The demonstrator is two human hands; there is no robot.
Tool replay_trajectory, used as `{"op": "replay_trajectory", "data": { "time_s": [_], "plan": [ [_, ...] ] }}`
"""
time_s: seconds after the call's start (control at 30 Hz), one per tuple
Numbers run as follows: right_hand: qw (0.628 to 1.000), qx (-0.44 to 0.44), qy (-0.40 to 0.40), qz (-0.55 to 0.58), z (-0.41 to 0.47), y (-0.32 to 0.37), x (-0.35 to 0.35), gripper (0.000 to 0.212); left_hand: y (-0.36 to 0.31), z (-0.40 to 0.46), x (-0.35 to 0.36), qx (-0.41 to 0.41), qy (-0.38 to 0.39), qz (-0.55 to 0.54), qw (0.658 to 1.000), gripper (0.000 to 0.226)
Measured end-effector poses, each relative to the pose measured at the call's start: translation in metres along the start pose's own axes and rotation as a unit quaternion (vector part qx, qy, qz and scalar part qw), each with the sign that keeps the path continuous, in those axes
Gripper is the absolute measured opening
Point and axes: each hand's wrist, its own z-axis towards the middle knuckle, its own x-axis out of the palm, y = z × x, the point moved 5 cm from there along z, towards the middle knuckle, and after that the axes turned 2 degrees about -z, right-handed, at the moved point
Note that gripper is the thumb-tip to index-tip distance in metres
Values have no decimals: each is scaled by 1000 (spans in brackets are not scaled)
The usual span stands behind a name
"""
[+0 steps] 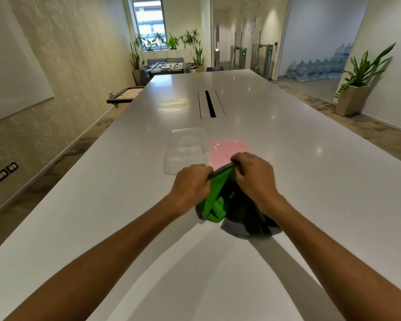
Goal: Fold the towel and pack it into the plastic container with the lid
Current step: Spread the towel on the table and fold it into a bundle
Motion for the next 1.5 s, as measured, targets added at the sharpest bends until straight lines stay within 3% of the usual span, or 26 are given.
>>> {"op": "replay_trajectory", "data": {
  "time_s": [0.07, 0.13, 0.27, 0.6, 0.8, 0.93, 1.03, 1.1, 1.2, 1.3, 1.37, 1.43, 1.5],
  "plan": [
    [1000, -19, -18, -17, 13, -3, -14, 21, 7, 11, -17, -37, -29, -31, 998, 21],
    [996, -40, 15, -83, 26, -11, -23, 19, 10, 24, -43, -44, -94, -53, 993, 18],
    [974, -41, 82, -209, 46, -34, -36, 16, 3, 47, -86, 19, -175, -30, 984, 15],
    [978, 81, 40, -188, 89, -86, -66, 26, 26, 89, -119, 57, -195, 26, 979, 20],
    [987, -11, -51, -149, 78, -73, -112, 23, 22, 71, -156, 90, -260, 25, 961, 26],
    [989, -85, 2, -117, 36, -69, -128, 19, 18, 13, -153, 139, -167, 25, 976, 22],
    [982, -97, 141, -78, 4, -76, -109, 19, 24, -23, -121, 115, 10, -35, 993, 20],
    [962, -77, 256, -52, -15, -84, -86, 22, 32, -45, -92, 87, 130, -54, 986, 16],
    [900, -21, 433, -38, -45, -100, -49, 29, 45, -73, -50, 66, 322, -40, 944, 15],
    [833, 24, 553, -4, -64, -98, -30, 13, 48, -89, -23, 43, 465, -59, 882, 12],
    [842, 39, 535, 58, -60, -91, -23, 14, 48, -82, -13, 33, 434, -118, 892, 13],
    [888, 62, 447, 81, -47, -90, -12, 18, 52, -65, -4, 26, 344, -154, 926, 19],
    [931, 55, 360, 31, -38, -93, 2, 22, 54, -48, 9, 29, 258, -146, 955, 27]
  ]
}}
